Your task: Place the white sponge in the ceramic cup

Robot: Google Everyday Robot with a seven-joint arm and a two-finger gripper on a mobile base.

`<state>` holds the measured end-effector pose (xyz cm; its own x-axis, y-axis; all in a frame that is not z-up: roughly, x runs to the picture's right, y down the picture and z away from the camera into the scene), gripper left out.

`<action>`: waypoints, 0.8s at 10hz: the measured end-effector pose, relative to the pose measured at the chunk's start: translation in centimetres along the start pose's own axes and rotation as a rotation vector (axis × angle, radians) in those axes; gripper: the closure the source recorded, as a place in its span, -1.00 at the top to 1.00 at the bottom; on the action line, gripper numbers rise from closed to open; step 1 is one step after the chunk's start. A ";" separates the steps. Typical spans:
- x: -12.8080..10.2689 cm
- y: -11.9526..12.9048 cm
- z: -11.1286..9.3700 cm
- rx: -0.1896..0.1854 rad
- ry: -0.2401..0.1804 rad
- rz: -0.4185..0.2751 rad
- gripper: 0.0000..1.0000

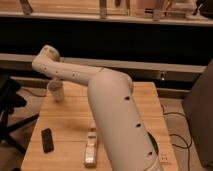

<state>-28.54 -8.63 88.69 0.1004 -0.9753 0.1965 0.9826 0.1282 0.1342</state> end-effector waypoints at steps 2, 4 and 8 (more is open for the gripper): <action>0.0 0.1 0.2 0.005 -0.004 0.002 -0.91; -0.1 -0.2 0.3 0.014 -0.007 -0.001 -0.83; -0.1 -0.1 0.4 0.027 -0.011 -0.003 -0.22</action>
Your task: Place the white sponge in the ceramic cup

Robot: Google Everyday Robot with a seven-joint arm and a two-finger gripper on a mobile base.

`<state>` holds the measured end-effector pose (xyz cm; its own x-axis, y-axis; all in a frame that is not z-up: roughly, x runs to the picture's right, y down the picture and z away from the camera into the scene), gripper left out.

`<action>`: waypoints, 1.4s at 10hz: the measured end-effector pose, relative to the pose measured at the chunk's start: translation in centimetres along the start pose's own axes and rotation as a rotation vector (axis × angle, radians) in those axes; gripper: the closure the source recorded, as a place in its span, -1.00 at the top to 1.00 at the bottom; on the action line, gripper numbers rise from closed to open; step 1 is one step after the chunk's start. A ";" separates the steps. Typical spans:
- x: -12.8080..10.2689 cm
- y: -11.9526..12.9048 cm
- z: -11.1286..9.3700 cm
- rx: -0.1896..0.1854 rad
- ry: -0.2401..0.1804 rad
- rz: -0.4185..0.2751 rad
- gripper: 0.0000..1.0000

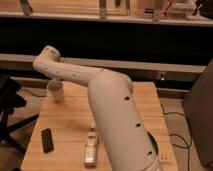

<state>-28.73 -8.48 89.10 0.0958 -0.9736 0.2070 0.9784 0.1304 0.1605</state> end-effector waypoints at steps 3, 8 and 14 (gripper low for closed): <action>-0.2 0.1 0.2 0.007 -0.007 -0.001 0.36; -0.3 0.0 0.4 0.024 -0.014 -0.006 0.25; -0.5 0.1 0.6 0.041 -0.026 -0.009 0.60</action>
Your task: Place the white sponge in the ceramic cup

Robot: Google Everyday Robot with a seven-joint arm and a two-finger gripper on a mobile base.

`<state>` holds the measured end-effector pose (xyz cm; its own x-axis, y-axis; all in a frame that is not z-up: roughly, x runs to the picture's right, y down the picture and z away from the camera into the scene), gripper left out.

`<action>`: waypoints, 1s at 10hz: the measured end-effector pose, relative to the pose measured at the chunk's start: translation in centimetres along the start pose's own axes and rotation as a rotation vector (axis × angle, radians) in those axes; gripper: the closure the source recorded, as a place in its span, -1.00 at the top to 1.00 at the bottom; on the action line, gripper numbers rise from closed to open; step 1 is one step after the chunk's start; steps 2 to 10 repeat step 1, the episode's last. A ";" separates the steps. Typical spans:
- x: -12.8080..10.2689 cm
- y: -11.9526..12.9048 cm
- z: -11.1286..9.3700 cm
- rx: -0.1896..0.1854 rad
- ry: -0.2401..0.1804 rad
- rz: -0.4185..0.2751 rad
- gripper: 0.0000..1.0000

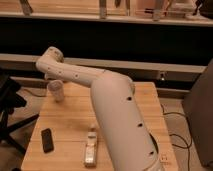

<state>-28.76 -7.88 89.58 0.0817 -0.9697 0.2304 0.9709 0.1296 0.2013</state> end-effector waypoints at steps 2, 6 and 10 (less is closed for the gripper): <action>0.0 0.1 0.0 0.002 -0.002 0.001 0.60; 0.0 0.1 0.0 0.002 -0.002 0.001 0.60; 0.0 0.1 0.0 0.002 -0.002 0.001 0.60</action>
